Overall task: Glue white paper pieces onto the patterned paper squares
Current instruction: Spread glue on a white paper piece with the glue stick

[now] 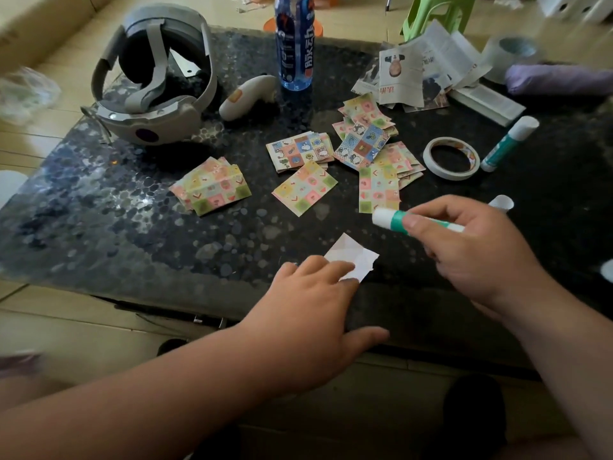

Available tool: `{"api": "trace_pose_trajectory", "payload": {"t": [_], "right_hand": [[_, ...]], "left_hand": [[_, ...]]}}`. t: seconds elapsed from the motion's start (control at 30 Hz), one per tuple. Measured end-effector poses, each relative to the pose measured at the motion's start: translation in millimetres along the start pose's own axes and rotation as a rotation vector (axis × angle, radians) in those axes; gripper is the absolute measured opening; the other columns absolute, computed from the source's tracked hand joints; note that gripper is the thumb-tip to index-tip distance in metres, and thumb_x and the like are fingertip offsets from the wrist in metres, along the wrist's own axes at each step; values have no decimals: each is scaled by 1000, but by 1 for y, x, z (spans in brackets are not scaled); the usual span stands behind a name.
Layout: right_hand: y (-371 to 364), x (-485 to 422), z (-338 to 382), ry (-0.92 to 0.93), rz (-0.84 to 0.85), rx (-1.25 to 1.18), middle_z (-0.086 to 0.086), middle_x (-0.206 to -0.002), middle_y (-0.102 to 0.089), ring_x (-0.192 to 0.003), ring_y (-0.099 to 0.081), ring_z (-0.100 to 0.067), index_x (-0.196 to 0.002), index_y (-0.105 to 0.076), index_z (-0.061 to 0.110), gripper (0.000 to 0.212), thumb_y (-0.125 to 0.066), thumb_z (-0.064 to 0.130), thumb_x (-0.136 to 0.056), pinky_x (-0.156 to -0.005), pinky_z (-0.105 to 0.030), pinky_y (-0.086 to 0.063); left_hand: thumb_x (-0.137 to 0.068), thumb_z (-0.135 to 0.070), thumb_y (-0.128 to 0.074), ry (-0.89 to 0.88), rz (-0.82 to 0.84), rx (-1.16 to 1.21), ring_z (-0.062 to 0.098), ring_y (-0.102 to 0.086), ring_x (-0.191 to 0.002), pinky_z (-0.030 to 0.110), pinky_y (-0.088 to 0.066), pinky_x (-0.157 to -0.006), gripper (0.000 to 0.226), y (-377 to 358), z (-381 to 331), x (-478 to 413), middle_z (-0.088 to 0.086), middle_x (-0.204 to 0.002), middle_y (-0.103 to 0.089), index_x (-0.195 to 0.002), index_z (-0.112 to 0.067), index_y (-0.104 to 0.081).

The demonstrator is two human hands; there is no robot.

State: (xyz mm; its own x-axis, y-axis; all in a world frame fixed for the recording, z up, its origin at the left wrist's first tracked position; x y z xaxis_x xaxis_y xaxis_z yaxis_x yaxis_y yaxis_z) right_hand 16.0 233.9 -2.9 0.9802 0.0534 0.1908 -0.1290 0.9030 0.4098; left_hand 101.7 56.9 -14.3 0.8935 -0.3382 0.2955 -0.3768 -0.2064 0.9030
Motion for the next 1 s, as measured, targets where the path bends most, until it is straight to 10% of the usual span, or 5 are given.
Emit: {"api": "trace_pose_trajectory", "payload": {"t": [0.27, 1.0], "right_hand": [[-38, -7, -10, -18, 91, 268, 12, -86, -67, -72, -63, -4, -93, -71, 29, 7, -74, 35, -92, -49, -8, -42], [-46, -17, -16, 59, 86, 382, 11, -91, -66, -79, -62, -7, -92, -70, 23, 8, -74, 30, -90, -59, -17, -45]], "left_hand": [[-90, -81, -31, -37, 19, -191, 21, -11, -149, 46, -19, -117, 90, -20, 8, -9, -2, -170, -1, -160, -27, -13], [-91, -77, -37, -79, -61, -207, 25, -25, -137, 44, -26, -111, 85, -21, 9, -19, -4, -164, -17, -158, -29, -18]]}}
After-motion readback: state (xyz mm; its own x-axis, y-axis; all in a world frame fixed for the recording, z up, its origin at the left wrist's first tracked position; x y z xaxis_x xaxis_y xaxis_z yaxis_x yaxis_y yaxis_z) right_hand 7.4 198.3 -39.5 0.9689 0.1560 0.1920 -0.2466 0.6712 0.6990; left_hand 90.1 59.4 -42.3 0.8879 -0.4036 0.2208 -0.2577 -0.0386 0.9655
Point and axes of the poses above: each hand's wrist, its own x-axis away from the middle knuckle, its own y-axis out of the back of the hand, z = x × y, the point moved 5 cm from there along -x, towards the middle knuckle
